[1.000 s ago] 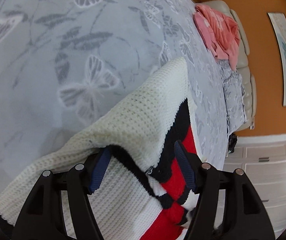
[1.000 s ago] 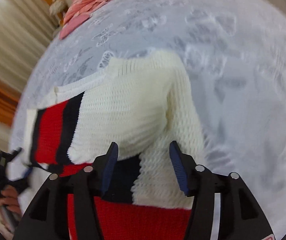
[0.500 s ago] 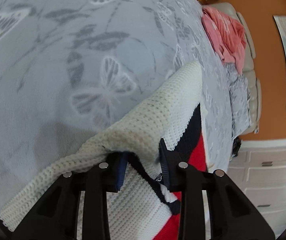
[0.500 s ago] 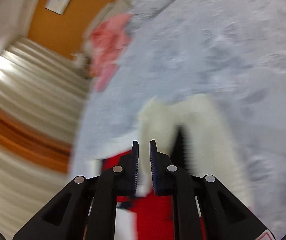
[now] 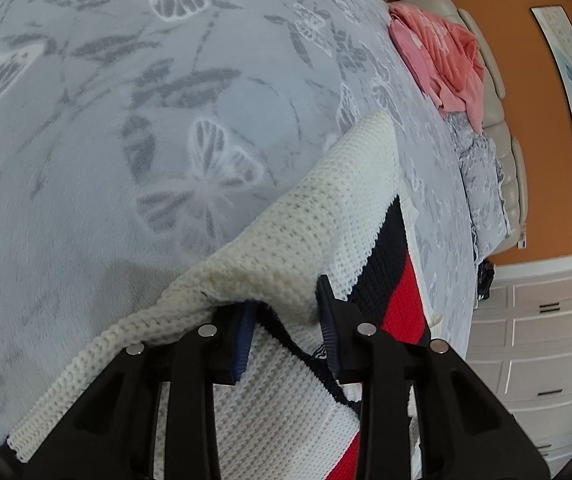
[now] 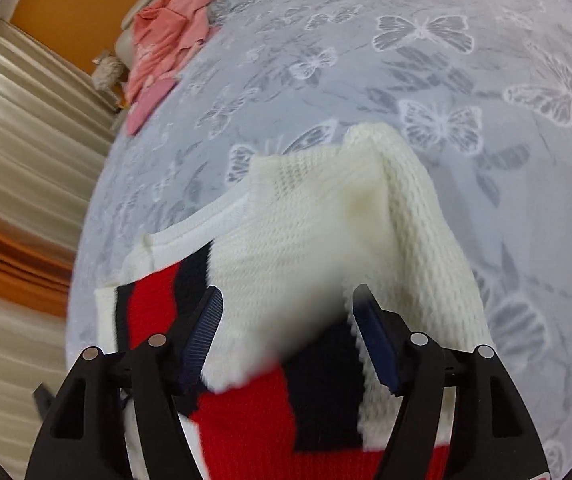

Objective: Fold small clothes

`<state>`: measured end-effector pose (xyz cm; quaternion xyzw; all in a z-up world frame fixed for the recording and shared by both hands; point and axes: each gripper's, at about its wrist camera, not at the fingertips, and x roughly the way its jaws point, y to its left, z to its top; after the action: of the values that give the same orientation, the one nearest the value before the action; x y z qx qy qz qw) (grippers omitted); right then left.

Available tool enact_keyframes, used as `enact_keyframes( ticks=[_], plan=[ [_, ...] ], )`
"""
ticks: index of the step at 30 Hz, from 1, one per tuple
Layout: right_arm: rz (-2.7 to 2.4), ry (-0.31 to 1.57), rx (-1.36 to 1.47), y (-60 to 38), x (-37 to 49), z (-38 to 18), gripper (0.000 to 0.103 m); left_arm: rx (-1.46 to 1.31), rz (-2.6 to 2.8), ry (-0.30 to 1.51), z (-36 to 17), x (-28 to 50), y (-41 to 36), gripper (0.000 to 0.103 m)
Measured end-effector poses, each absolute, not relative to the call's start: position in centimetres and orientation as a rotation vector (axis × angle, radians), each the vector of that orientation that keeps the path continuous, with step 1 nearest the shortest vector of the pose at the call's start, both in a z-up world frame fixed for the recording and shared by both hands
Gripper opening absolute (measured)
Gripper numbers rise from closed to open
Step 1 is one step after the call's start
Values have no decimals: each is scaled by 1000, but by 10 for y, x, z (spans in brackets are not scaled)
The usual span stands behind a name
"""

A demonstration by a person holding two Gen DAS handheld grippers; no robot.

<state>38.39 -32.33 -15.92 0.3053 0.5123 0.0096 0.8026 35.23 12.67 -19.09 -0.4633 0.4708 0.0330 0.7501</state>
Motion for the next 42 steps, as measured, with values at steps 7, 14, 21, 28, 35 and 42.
enact_keyframes(
  ticks=[7, 14, 21, 28, 35, 42],
  plan=[
    [42, 1028, 870, -370, 365, -168, 47, -1075, 94, 982, -194, 343, 138, 17],
    [54, 988, 766, -380, 340, -155, 6, -957, 125, 949, -177, 339, 138, 9],
    [20, 1100, 705, -392, 327, -172, 18, -812, 115, 1000, -175, 338, 136, 12],
    [44, 1102, 486, -389, 172, -116, 68, -701, 7, 1075, -134, 236, 148, 56],
    [110, 1326, 548, -353, 20, -153, 68, -744, 45, 1204, -170, 83, 172, 62],
    [120, 1328, 639, -322, 4, -164, 70, -821, -21, 1271, -171, 53, 149, 83]
  ],
)
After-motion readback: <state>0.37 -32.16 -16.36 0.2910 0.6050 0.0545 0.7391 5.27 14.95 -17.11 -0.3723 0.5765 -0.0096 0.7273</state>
